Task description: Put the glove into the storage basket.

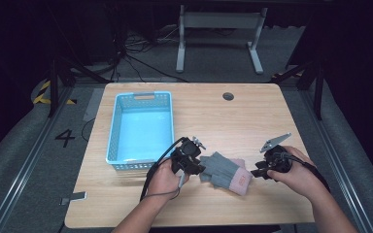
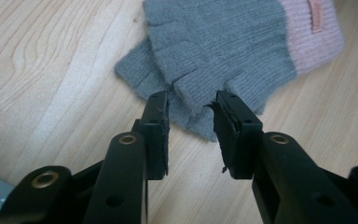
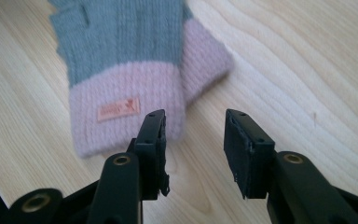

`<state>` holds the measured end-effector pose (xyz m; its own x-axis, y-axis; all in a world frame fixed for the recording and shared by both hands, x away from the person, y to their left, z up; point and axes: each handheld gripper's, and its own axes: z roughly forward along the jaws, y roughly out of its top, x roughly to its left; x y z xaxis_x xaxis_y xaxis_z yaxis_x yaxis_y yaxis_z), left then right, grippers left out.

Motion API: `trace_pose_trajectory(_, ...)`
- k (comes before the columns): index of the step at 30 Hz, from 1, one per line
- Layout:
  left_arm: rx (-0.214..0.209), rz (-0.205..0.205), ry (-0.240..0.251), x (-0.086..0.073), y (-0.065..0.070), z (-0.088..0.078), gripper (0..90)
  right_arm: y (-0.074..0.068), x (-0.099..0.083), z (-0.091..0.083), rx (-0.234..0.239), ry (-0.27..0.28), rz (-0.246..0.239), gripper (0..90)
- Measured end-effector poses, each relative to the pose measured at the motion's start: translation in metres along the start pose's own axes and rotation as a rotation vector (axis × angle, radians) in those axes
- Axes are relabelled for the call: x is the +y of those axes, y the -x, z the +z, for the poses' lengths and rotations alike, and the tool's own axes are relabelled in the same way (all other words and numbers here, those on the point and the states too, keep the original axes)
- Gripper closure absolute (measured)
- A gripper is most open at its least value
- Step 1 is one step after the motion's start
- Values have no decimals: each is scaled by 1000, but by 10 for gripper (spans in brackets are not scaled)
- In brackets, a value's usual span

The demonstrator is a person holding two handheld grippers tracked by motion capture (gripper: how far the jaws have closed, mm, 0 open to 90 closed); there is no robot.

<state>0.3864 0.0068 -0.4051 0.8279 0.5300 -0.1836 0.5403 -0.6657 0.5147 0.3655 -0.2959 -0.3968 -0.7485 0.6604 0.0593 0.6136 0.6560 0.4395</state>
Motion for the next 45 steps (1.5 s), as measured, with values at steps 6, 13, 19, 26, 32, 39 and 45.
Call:
trace_pose_trajectory(6, -3, 18, -43, 1, 2, 11, 651, 10, -7, 9, -2, -39, 22, 618)
trace_pose_trajectory(13, 18, 27, -82, 2, 2, 21, 607, 11, -10, 15, 18, -81, 13, 618)
trace_pose_trajectory(19, 9, 30, -119, 2, 2, 29, 599, 7, -10, 17, 24, -94, -9, 621)
trace_pose_trajectory(26, -8, 55, -151, 4, 5, 37, 626, 2, -8, 19, 55, -85, -37, 628)
trace_pose_trajectory(32, -9, 49, -152, 6, 3, 38, 648, -2, -6, 19, 63, -66, -60, 656)
trace_pose_trajectory(39, 27, 55, -150, 8, 7, 39, 725, -9, 1, 23, 45, -71, -92, 775)
trace_pose_trajectory(45, 53, 79, -150, 9, 13, 38, 851, -11, 2, 22, 31, -74, -94, 834)
